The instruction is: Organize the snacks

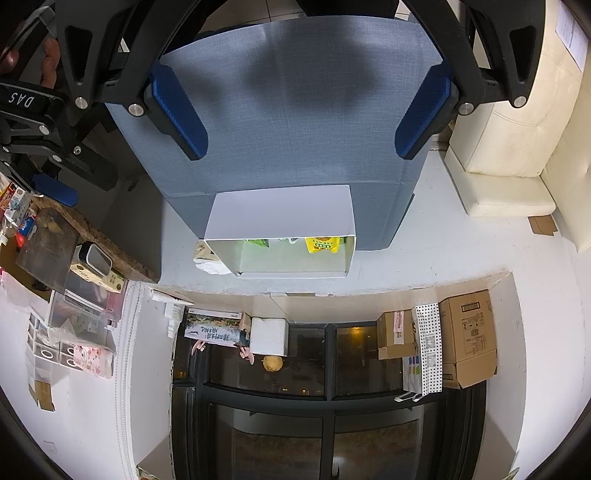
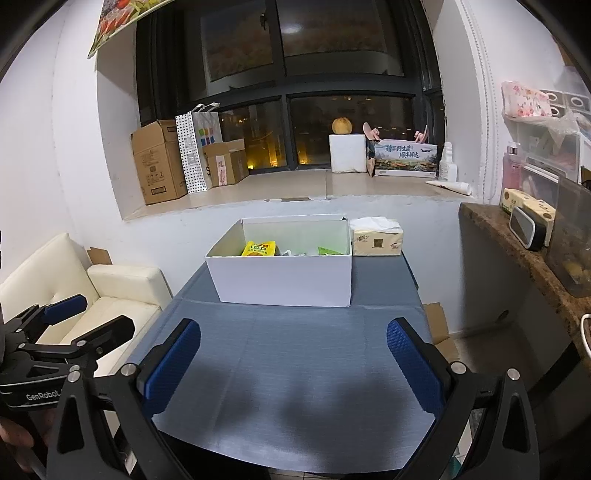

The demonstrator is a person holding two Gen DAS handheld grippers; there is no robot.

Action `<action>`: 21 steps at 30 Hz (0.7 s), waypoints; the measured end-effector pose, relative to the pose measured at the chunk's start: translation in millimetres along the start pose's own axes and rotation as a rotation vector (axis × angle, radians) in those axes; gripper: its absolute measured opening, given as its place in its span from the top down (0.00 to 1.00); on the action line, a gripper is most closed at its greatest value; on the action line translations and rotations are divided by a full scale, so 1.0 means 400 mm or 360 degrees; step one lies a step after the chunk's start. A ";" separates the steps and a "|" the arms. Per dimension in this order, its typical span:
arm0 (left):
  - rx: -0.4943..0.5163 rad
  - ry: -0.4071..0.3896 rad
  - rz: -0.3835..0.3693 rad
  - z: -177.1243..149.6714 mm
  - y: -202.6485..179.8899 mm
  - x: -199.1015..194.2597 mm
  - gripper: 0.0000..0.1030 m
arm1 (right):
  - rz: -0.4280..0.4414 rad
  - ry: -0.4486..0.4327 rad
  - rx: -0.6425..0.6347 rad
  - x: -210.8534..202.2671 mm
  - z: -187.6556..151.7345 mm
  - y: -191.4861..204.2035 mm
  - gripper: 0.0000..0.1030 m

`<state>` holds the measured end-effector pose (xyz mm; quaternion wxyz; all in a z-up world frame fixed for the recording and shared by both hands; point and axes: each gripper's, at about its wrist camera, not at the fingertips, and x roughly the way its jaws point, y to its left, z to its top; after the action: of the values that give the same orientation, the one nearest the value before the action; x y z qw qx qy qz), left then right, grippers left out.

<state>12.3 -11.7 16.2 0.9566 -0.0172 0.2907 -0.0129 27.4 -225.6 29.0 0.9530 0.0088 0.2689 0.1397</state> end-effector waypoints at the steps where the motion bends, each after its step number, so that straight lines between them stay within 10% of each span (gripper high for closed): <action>1: 0.0001 0.0001 -0.0001 0.000 0.001 0.000 0.00 | 0.0002 0.0000 0.0000 0.000 -0.001 0.001 0.00; 21: 0.0007 0.0014 -0.0008 -0.005 -0.004 0.002 0.00 | 0.0011 0.0011 0.0002 -0.001 -0.004 0.002 0.00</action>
<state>11.8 -13.3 14.1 0.9553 -0.0158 0.2948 -0.0159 26.0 -224.9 27.8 0.9516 0.0097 0.2721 0.1428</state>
